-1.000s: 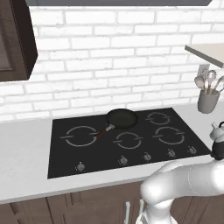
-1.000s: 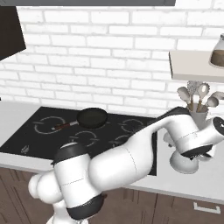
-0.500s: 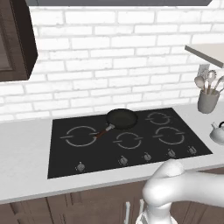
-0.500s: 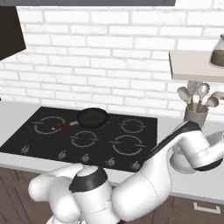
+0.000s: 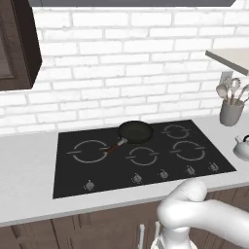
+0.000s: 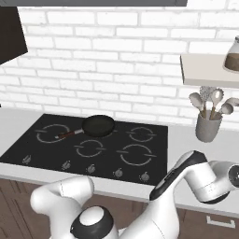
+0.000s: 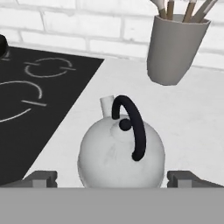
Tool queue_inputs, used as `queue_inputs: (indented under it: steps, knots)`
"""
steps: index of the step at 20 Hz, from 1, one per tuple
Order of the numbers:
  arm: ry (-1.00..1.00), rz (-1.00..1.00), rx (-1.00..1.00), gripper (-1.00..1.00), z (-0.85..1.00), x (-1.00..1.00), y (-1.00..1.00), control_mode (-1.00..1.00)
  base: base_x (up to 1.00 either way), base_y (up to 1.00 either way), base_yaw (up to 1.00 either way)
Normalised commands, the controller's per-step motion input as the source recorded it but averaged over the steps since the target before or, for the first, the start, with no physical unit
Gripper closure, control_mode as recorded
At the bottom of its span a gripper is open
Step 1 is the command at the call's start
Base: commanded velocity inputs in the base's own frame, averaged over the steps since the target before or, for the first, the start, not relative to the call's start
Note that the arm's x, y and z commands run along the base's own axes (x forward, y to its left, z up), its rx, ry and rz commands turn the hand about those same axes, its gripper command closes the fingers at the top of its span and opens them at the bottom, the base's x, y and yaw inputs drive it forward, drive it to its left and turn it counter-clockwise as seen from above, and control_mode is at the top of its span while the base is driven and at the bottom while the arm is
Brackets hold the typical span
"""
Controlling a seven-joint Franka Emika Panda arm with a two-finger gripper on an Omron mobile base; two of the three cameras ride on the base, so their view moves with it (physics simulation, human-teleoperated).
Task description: Pick the kettle from the counter and place it on a stove burner. Then turn the burner on.
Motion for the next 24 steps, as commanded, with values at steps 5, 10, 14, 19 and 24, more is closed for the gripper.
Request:
queue_inputs:
  steps: [5,10,14,19,24]
  knots:
    - [-0.01,0.03,-0.07,-1.00,-0.02,0.00,0.00,-1.00,0.00,0.00,0.00]
    - [0.05,0.00,0.00,-1.00,0.00,0.00,0.00,-1.00,0.00,0.00,0.00]
    - [0.11,-0.05,0.02,-1.00,0.00,0.00,0.00,-1.00,0.00,0.00,0.00]
    - [0.08,-0.19,0.08,-1.00,0.00,0.00,0.00,-1.00,0.00,0.00,0.00]
    - [0.01,-0.26,0.13,-1.00,0.00,0.00,0.00,-1.00,0.00,0.00,0.00]
